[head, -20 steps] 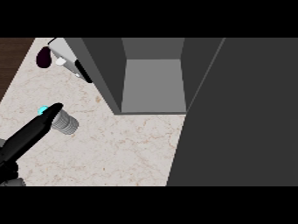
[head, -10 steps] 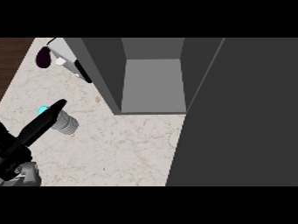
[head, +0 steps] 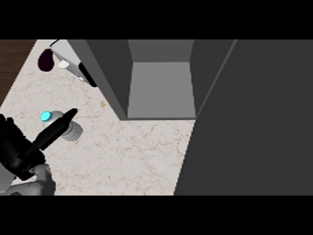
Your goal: Pick up the bottled water, place it into the cabinet and close the cabinet
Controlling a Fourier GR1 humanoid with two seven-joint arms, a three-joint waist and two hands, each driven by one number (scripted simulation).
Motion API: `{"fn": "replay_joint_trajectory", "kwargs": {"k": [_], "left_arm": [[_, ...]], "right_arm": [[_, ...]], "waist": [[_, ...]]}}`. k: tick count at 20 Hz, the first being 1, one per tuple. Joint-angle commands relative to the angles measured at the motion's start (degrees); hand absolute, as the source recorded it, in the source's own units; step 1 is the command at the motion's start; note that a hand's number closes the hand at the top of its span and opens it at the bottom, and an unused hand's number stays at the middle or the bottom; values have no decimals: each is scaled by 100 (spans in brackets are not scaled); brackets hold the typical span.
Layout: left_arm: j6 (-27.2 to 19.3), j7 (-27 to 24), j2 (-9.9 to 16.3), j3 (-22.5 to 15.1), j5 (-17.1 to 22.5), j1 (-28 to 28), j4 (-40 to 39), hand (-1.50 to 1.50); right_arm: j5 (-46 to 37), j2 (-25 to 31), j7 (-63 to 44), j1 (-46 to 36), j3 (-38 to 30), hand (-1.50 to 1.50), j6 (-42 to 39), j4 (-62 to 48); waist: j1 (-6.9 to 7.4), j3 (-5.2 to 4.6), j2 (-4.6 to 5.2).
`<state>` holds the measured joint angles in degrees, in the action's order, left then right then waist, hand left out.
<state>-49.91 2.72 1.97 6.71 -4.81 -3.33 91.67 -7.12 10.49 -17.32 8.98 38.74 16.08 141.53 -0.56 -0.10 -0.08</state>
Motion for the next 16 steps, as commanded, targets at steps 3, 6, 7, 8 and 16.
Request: {"fn": "replay_joint_trajectory", "kwargs": {"k": [3,6,7,8,16], "left_arm": [[564,-1061,-85,445,759,-195,-918,-150],[700,-1686,-193,598,1147,-329,-1456,-150],[748,-1769,-194,596,1222,-229,-1537,-150],[1050,-1816,-50,832,1430,-200,-1557,-150],[827,-3368,-196,703,2322,-767,-3196,-150]], "right_arm": [[-389,282,-437,32,-115,-150,23,674],[-379,306,-417,-43,-241,-150,110,645],[-541,458,-301,375,166,-150,165,1045],[-719,345,-282,235,287,-150,234,729],[-956,328,-599,-58,494,-150,442,749]], "waist": [[4,3,5],[-3,2,8],[-43,2,-8],[-7,2,-6],[-39,-4,-3]]}}
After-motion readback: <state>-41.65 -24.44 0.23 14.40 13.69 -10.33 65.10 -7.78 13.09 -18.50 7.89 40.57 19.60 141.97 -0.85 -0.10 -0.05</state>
